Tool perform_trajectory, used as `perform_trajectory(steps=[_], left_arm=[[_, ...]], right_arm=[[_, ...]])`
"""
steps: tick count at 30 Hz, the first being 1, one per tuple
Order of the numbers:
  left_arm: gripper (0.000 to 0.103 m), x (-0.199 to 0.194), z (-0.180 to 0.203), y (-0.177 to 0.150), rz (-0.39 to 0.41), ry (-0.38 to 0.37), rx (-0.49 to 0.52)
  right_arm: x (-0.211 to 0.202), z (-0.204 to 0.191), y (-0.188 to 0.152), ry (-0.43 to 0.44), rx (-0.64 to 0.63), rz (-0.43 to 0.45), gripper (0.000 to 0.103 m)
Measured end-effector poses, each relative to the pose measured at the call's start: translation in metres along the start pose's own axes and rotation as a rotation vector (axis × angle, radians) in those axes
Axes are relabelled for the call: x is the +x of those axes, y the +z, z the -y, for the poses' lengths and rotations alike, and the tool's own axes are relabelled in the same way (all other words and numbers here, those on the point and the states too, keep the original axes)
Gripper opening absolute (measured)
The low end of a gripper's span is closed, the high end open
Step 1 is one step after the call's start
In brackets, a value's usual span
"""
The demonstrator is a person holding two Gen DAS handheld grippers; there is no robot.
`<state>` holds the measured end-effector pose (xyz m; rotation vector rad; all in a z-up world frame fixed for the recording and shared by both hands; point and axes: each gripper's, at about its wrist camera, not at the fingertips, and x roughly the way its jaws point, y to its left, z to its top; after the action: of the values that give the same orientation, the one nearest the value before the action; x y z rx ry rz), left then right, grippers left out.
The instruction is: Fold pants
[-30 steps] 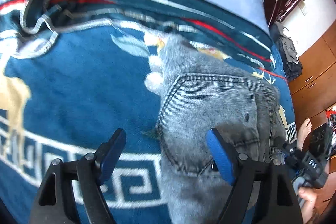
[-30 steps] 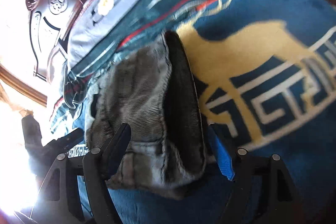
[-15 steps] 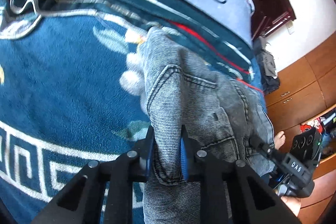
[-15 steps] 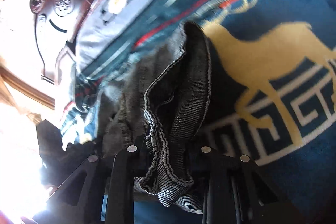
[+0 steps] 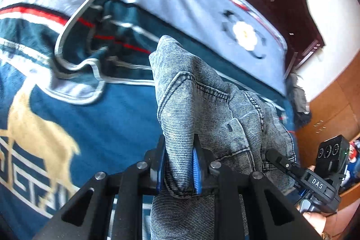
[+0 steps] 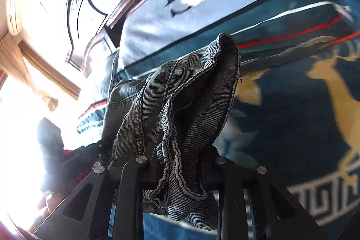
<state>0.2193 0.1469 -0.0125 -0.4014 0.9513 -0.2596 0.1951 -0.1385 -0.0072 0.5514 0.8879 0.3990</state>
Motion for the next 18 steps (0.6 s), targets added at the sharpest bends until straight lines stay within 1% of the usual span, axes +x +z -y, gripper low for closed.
perform_trajectory(steps=[1,3,4,5,6,7,8,9,11,13,14,16,18], left_arm=[[0.024,0.007,-0.008,-0.002,-0.013,0.023,-0.002],[0.028,0.024,-0.024,-0.008,-0.065,0.078,-0.004],[0.037,0.03,-0.03,-0.013,-0.074,0.102,0.006],[0.043,0.033,-0.033,-0.017,-0.067,0.116,0.019],[0.046,0.034,-0.034,-0.02,-0.062,0.122,0.03],[0.051,0.034,-0.034,-0.02,-0.056,0.132,0.036],[0.054,0.034,-0.033,-0.021,-0.049,0.146,0.041],[0.055,0.032,-0.032,-0.02,-0.047,0.151,0.044],[0.054,0.025,-0.029,-0.019,-0.046,0.163,0.043],[0.057,0.013,-0.021,-0.022,-0.028,0.202,0.07],[0.064,0.008,-0.016,-0.024,-0.018,0.226,0.09],[0.075,-0.006,-0.009,-0.026,0.004,0.271,0.12],[0.076,-0.017,-0.002,-0.034,0.021,0.307,0.152]], right_arm=[[0.01,0.0,-0.001,-0.006,-0.013,-0.011,0.023],[0.038,0.004,-0.008,-0.052,-0.035,-0.063,0.024],[0.048,0.008,-0.012,-0.074,-0.031,-0.091,0.026],[0.056,0.014,-0.018,-0.114,-0.031,-0.107,0.03],[0.058,0.02,-0.022,-0.126,-0.032,-0.105,0.031],[0.058,0.024,-0.024,-0.125,-0.028,-0.099,0.037],[0.057,0.029,-0.025,-0.13,-0.017,-0.095,0.05],[0.056,0.035,-0.024,-0.142,-0.007,-0.096,0.055],[0.053,0.038,-0.023,-0.133,-0.013,-0.112,0.058],[0.046,0.032,-0.021,-0.171,-0.035,-0.118,0.061],[0.043,0.029,-0.02,-0.183,-0.044,-0.116,0.063],[0.029,0.021,-0.021,-0.19,-0.067,-0.105,0.064],[0.013,0.012,-0.025,-0.188,-0.084,-0.093,0.067]])
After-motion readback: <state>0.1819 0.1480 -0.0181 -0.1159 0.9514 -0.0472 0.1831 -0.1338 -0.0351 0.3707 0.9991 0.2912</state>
